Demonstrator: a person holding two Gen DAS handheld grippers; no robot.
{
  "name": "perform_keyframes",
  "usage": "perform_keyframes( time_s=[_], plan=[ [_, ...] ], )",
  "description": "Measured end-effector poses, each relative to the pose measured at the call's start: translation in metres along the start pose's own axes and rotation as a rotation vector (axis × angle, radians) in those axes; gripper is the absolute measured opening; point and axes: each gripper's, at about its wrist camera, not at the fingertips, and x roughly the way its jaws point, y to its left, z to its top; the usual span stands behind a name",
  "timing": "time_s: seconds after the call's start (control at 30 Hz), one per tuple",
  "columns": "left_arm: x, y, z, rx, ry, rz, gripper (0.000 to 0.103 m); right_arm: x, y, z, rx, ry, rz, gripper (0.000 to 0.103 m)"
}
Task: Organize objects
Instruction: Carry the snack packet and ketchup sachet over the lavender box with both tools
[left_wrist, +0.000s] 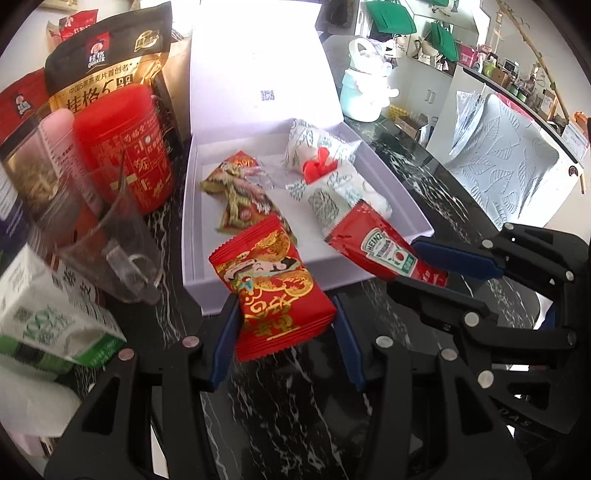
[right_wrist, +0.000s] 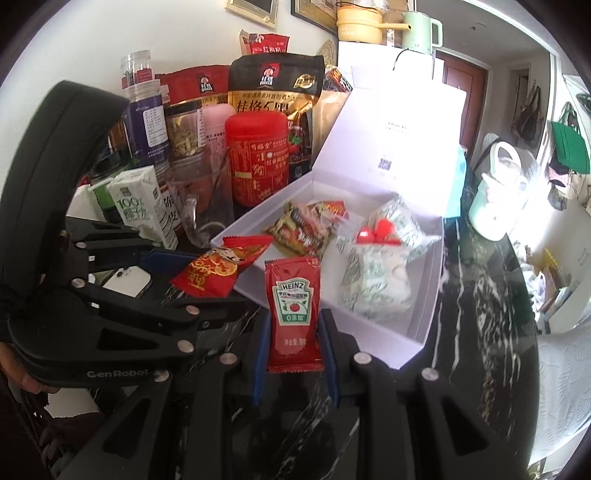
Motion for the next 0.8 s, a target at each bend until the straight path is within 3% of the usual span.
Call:
perform_keyframes(
  time_s=[0.8],
  plan=[
    [0.030,0.009,0.088,0.051,-0.024,0.032,0.048,0.030,-0.054,0.064,-0.016,-0.024,0.013,0.026]
  ],
)
